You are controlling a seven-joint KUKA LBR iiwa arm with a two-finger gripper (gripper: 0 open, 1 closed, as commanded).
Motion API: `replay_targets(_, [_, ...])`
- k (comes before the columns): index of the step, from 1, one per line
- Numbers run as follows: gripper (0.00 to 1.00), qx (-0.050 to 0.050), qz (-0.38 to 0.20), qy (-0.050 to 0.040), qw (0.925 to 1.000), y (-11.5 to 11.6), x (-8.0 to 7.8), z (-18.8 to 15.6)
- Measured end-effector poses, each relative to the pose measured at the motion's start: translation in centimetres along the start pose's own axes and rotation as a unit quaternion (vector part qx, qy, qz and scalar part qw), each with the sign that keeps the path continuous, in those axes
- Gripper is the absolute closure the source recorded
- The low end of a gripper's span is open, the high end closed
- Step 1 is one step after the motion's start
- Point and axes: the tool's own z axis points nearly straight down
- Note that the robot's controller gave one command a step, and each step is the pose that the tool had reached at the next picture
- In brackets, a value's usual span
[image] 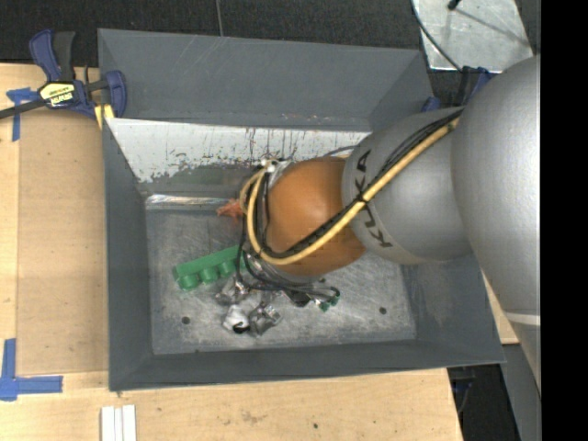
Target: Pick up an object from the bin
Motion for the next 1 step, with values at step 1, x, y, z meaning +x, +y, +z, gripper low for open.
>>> replay_targets(1, [1.00, 0.000, 0.000, 0.0001, 1.0000, 0.01, 0.07, -0.13])
